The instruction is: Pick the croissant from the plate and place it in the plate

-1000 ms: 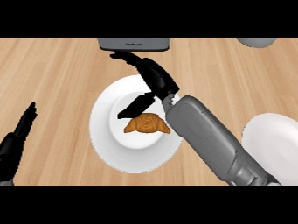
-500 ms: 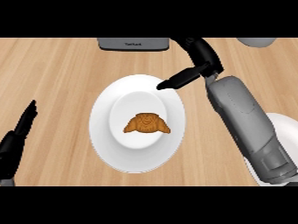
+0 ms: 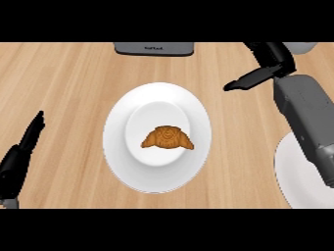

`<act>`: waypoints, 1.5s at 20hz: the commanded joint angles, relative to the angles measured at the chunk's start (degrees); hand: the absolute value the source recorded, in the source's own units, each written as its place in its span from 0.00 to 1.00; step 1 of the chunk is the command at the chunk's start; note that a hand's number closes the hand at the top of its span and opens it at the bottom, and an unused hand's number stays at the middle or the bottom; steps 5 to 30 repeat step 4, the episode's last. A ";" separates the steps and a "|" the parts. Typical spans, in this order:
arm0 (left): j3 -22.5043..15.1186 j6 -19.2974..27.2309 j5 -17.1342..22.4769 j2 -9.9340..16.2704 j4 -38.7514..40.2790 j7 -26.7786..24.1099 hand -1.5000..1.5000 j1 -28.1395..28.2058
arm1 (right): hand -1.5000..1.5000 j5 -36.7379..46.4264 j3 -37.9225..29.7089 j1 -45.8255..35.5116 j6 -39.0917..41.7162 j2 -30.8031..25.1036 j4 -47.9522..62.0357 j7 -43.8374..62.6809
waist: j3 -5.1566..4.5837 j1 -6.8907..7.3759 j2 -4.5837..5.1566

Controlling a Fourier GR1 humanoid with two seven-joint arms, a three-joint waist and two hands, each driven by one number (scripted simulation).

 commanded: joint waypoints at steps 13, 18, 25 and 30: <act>-0.05 -0.77 -0.16 0.43 0.73 1.45 0.50 -3.25 | 0.00 2.39 -2.14 -2.92 6.19 -6.28 11.85 -9.00 | 0.05 0.68 0.44; -0.05 -0.77 -0.16 0.43 0.73 1.45 0.50 -3.25 | 0.00 2.39 -2.14 -2.92 6.19 -6.28 11.85 -9.00 | 0.05 0.68 0.44; -0.05 -0.77 -0.16 0.43 0.73 1.45 0.50 -3.25 | 0.00 2.39 -2.14 -2.92 6.19 -6.28 11.85 -9.00 | 0.05 0.68 0.44; -0.05 -0.77 -0.16 0.43 0.73 1.45 0.50 -3.25 | 0.00 2.39 -2.14 -2.92 6.19 -6.28 11.85 -9.00 | 0.05 0.68 0.44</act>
